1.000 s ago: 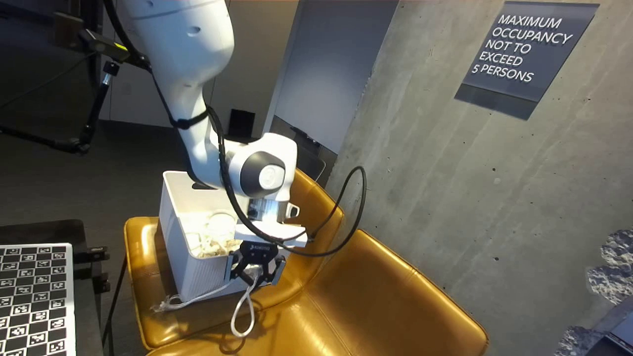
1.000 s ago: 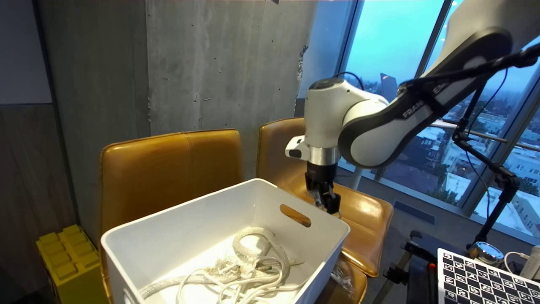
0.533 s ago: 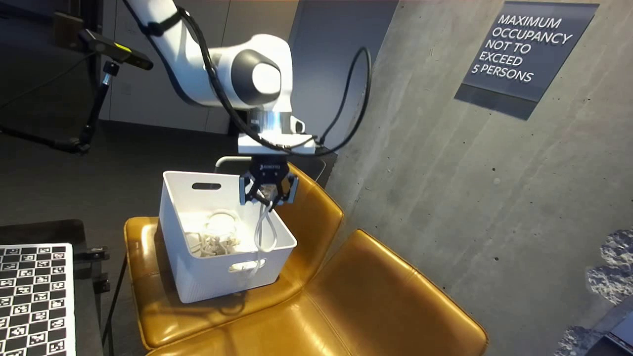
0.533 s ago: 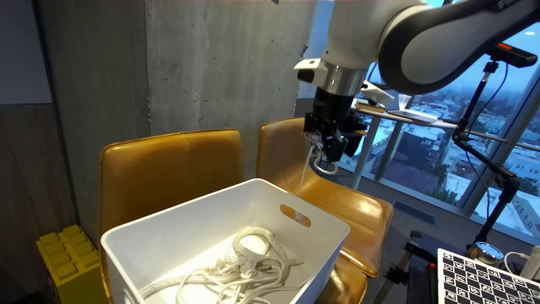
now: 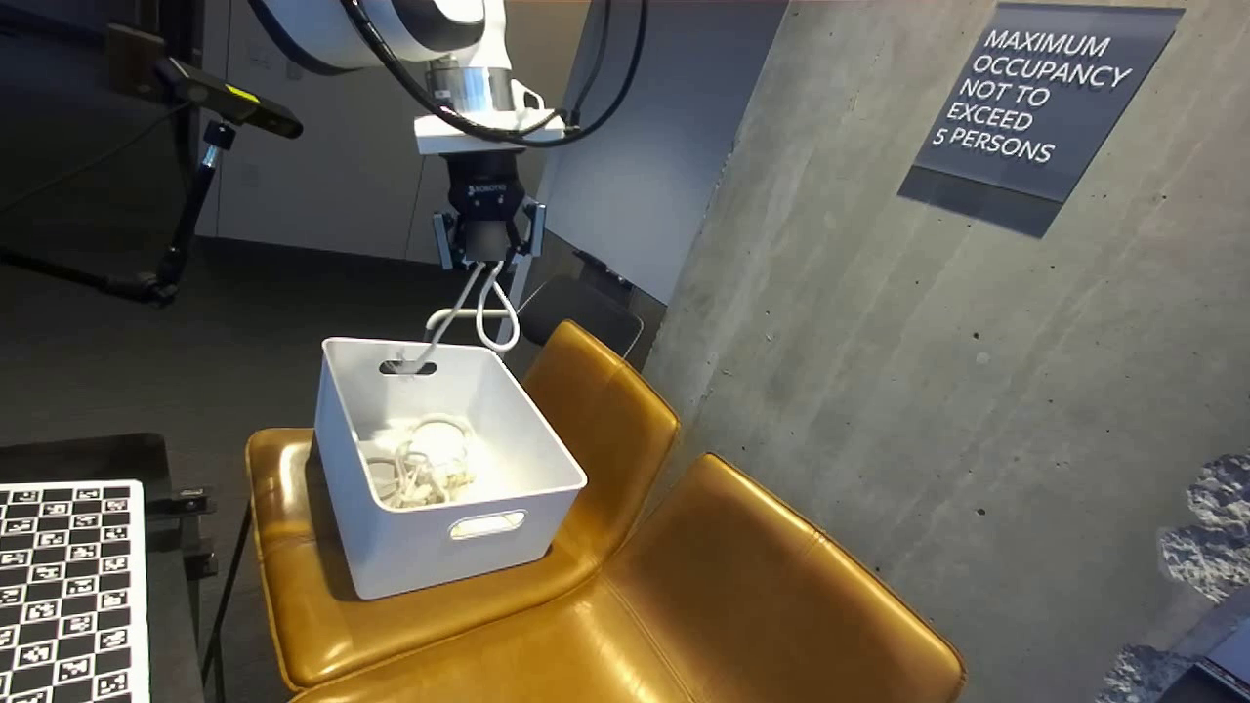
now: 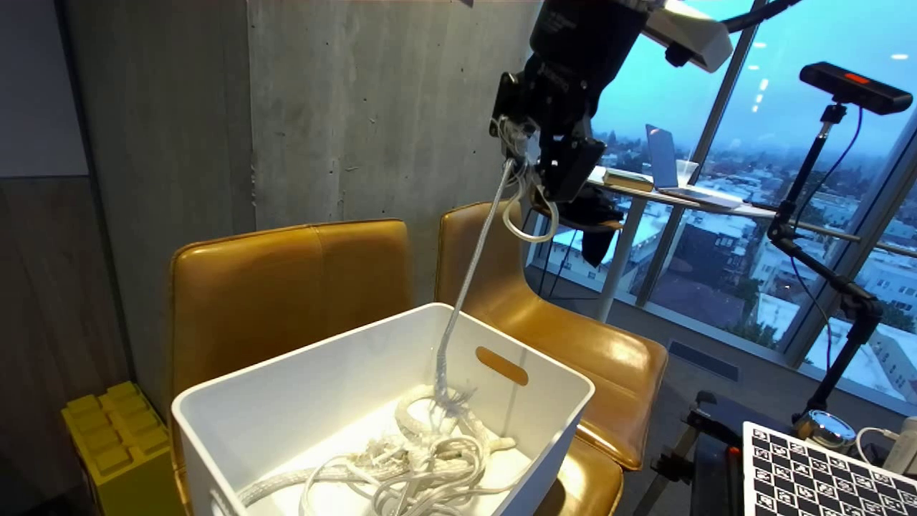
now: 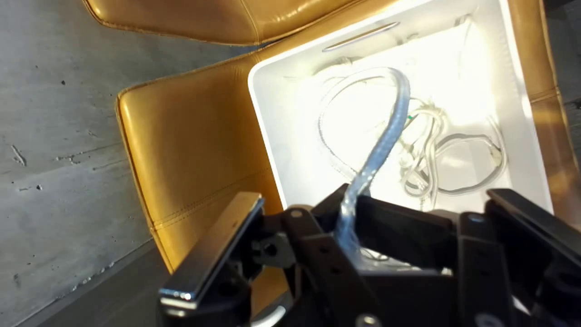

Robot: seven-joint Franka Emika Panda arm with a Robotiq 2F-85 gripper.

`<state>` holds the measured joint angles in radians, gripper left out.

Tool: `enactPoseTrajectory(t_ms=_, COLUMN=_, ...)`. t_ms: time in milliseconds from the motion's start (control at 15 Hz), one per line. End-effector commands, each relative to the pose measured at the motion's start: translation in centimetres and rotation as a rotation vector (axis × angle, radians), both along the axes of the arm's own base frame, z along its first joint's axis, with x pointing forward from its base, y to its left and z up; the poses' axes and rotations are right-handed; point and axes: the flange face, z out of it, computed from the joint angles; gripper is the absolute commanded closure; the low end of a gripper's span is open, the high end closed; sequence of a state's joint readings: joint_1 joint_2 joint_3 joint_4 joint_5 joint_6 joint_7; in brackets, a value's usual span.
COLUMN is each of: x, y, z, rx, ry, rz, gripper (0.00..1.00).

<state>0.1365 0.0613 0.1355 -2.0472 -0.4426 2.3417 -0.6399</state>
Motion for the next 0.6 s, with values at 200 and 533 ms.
enactPoseTrajectory(t_ms=200, x=0.4, y=-1.5, z=-4.0, rx=-0.024, ry=0.02, rz=-0.027, gripper=1.0)
enactPoseTrajectory(t_ms=533, x=1.2, y=-2.3, z=-6.2, rx=-0.012, ry=0.038, rz=-0.042, gripper=1.0)
